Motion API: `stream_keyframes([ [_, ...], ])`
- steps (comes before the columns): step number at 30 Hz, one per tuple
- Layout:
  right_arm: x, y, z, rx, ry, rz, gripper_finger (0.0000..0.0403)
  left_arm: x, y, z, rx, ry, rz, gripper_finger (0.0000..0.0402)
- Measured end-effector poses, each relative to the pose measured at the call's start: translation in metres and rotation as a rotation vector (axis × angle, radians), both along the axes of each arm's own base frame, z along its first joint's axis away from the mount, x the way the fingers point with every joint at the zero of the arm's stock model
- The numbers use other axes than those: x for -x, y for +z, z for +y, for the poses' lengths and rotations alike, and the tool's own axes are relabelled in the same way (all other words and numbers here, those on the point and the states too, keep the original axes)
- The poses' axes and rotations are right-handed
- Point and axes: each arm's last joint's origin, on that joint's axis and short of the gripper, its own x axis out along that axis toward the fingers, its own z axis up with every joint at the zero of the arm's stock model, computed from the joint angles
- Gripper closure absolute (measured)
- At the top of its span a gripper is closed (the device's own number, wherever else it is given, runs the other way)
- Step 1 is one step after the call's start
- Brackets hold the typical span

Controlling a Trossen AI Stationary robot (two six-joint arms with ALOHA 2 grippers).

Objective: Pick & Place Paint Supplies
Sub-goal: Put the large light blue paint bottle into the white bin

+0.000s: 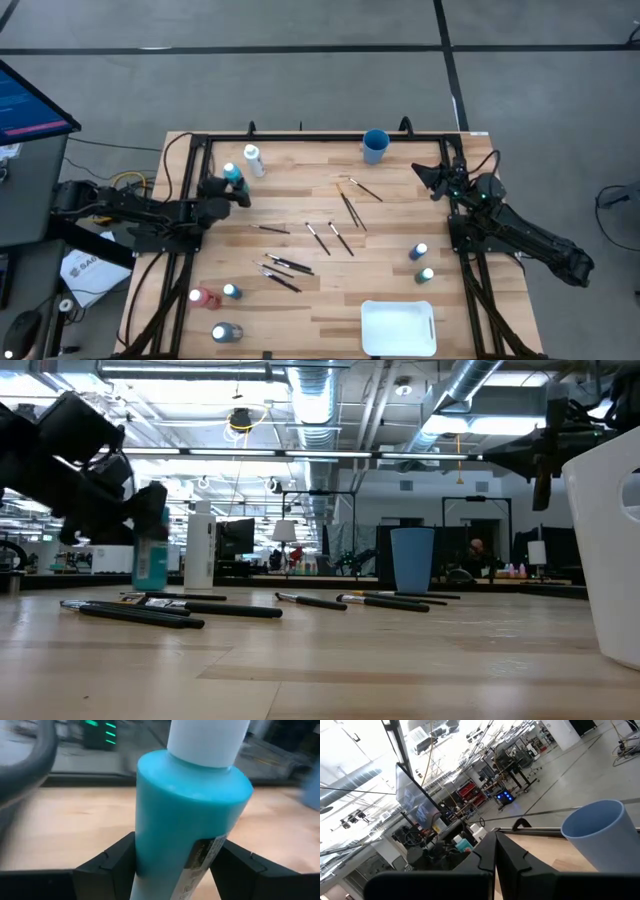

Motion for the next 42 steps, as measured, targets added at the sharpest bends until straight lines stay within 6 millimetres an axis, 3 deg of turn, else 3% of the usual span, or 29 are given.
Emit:
stream_keyframes([
  [13, 0.002, 0.014, 0.002, 0.068, -0.001, -0.074, 0.0396, -0.031, 0.032, -0.009, 0.135, -0.472, -0.088, 0.0198],
  [23, -0.009, 0.079, -0.005, 0.246, -0.023, 0.060, 0.0319, -0.053, 0.079, -0.012, 0.062, -0.680, -0.151, 0.0198],
  [33, -0.070, 0.149, -0.021, 0.338, 0.129, 0.377, 0.0285, -0.063, 0.113, -0.013, -0.075, -0.745, -0.143, 0.0198],
  [38, -0.110, 0.172, -0.029, 0.306, 0.234, 0.581, 0.0253, -0.064, 0.117, -0.013, -0.096, -0.750, -0.134, 0.0198],
  [42, -0.147, 0.192, -0.032, 0.389, 0.302, 0.640, 0.0223, -0.064, 0.115, -0.013, -0.090, -0.751, -0.124, 0.0198],
])
